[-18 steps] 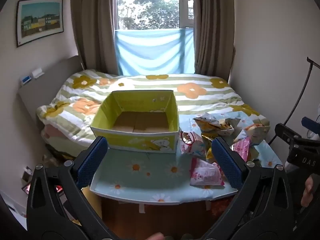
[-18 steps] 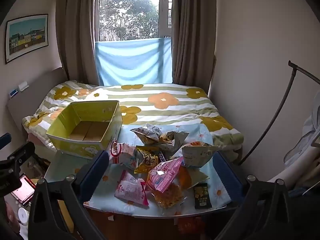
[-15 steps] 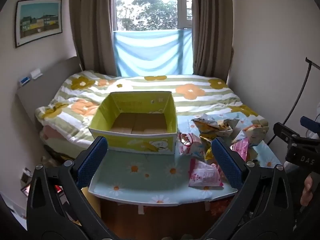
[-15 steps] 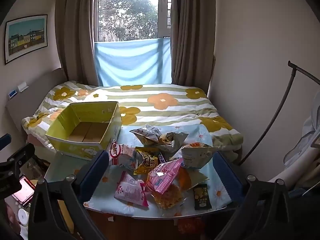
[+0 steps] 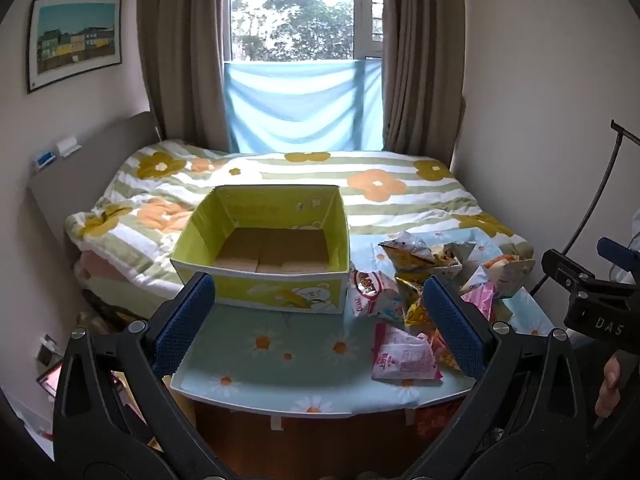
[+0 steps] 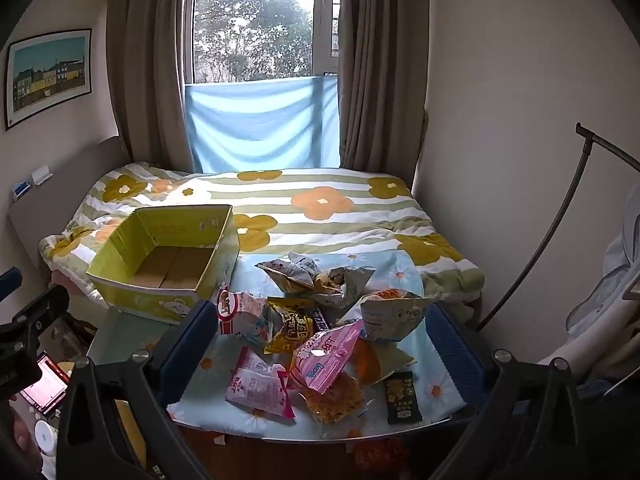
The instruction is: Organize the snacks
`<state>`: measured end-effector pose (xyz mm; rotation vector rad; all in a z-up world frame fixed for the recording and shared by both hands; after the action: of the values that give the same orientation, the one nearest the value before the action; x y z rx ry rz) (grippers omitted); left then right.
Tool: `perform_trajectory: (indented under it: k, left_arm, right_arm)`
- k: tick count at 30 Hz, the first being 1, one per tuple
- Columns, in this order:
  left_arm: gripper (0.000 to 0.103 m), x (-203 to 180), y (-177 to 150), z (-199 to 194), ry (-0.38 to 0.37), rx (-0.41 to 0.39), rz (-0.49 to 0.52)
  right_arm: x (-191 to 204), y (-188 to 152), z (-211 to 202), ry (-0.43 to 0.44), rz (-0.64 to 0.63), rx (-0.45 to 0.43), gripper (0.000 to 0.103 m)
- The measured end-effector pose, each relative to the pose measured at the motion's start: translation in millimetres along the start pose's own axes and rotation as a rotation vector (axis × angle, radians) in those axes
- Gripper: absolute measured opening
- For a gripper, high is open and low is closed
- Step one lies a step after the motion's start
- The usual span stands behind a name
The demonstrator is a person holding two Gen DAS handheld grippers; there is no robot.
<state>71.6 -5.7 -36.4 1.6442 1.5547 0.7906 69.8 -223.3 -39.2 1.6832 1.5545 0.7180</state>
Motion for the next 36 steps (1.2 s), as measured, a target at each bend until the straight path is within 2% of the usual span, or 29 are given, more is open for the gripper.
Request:
perform_trajectory:
  k: [12,19,36]
  left_arm:
    - [0.103,-1.9,4.9,-1.0,-0.01,-0.012,-0.025]
    - [0.103,-2.6,1.2,0.8,-0.027,0.005,-0.047]
    - [0.103,-5.6,1.5,-5.9,-0.012,-0.004,-0.031]
  right_arm:
    - [-2.1,-2.0,2.8,0.004,0.022,0.009,0.103]
    - [-2.6,1.3,-1.9,-0.012,-0.009,-0.008,0.103]
    - [-5.9,1.4,-4.3,-0.005,0.003,-0.006,0.103]
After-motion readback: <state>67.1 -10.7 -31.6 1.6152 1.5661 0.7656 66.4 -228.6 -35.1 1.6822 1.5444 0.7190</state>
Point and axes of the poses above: each gripper's, at about its wrist camera, not at the fingertips, and z roughly the way its jaws point, x to its left, y to its top, the point moved 7 cm from there along z, roughly the way its jaws point, and after that the axes turned 5 degrees about -y, right-handed, at the moved point
